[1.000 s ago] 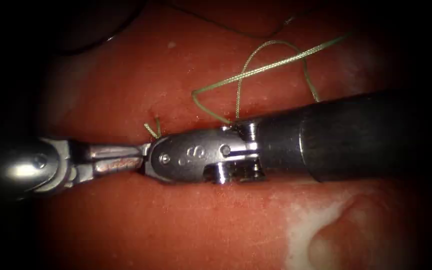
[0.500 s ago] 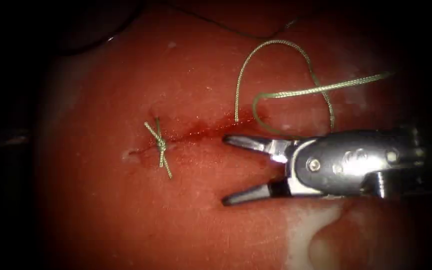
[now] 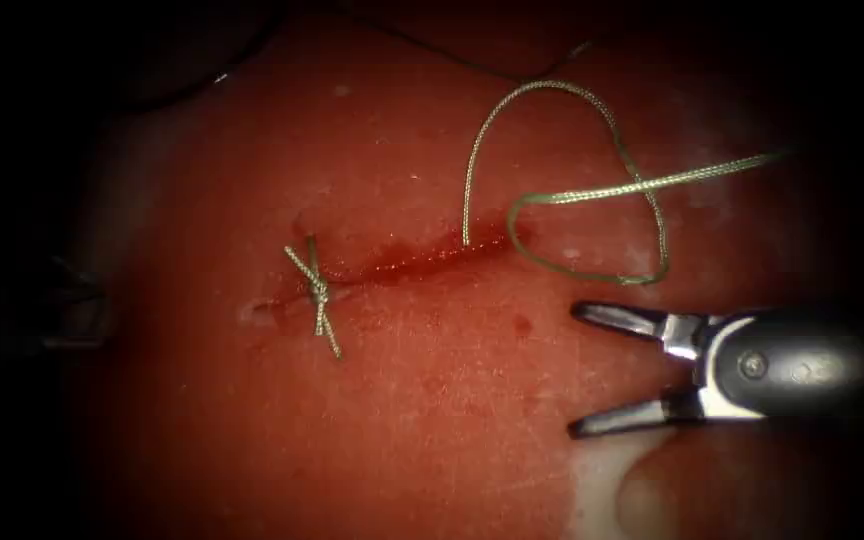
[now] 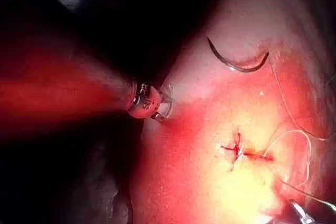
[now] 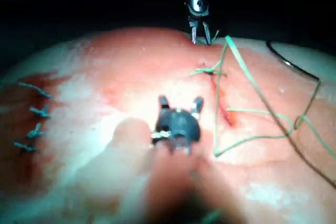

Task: Wound Closure

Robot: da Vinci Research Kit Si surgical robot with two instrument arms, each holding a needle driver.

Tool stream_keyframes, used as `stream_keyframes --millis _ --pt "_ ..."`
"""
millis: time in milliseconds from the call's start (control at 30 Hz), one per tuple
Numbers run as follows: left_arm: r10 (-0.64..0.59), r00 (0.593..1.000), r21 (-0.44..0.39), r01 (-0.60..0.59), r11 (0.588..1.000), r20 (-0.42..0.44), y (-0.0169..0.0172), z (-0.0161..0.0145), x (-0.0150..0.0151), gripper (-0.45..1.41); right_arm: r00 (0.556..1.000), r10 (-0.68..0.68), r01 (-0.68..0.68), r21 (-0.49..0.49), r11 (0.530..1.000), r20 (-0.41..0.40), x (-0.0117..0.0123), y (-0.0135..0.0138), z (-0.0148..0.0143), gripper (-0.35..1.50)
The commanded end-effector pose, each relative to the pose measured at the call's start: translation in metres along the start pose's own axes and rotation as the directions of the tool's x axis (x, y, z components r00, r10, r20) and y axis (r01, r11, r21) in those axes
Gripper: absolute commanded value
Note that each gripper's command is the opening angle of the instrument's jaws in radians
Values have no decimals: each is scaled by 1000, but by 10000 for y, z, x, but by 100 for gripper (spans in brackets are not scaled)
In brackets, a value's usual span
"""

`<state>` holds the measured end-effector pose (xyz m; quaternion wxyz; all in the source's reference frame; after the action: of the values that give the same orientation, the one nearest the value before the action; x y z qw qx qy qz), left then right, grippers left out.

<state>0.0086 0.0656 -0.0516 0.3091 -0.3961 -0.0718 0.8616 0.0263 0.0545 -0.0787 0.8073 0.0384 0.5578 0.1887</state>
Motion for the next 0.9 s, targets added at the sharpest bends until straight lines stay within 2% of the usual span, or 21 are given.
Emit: stream_keyframes --millis 33,67,100,133,167,233,267,367,433,500,567,600,633,667,733,767,900 --pt "-6 1000 2 6 1000 18 4 -3 -5 76 1000 -2 2 4 1000 -2 -4 0 3 148" --pt "-28 999 -23 29 999 25 6 -18 -7 76 1000 4 -4 6 1000 -2 -6 2 -1 148" --pt "-28 999 -23 29 999 25 6 -18 -7 76 1000 4 -4 6 1000 -2 -6 2 -1 148" --pt "-74 997 -55 76 996 32 11 -44 -2 75 1000 9 -9 11 1000 -4 -9 5 -9 148" --pt "-85 996 -68 86 994 24 12 -51 3 75 1000 9 -9 12 1000 -4 -10 6 -12 148" --pt "-115 993 -133 111 985 -26 17 -70 31 74 1000 14 -14 15 1000 -1 -11 6 -17 146" --pt "-159 984 -170 143 975 -80 19 -83 79 73 1000 19 -19 20 1000 18 -9 2 -18 146" --pt "-157 981 -182 135 974 -110 17 -85 124 73 1000 25 -26 44 999 15 -6 -4 -18 145" --pt "-145 982 -171 123 978 -122 4 -73 173 72 999 31 -32 80 996 10 1 -3 -25 138" --pt "-138 983 -147 119 982 -123 -9 -58 192 70 999 40 -41 45 998 16 7 6 -40 136" --pt "-124 984 -103 112 988 -126 -23 -38 197 69 998 56 -56 2 998 31 14 16 -56 141" --pt "-108 986 -75 99 992 -127 -34 -22 189 69 995 99 -100 38 994 22 20 12 -59 145" --pt "-108 986 -75 99 992 -127 -34 -22 189 69 995 99 -100 38 994 22 20 12 -59 145" --pt "-87 990 -49 82 995 -110 -46 -12 177 69 991 135 -135 93 986 10 29 -3 -50 141" --pt "-59 995 -29 56 998 -83 -53 -8 170 69 991 137 -137 106 985 7 35 -10 -42 141" --pt "-23 999 -2 23 1000 -36 -66 -2 162 69 990 138 -136 133 982 -3 44 -22 -26 141" --pt "-8 1000 27 8 1000 8 -97 16 158 70 992 128 -123 181 976 -15 57 -42 -7 141"
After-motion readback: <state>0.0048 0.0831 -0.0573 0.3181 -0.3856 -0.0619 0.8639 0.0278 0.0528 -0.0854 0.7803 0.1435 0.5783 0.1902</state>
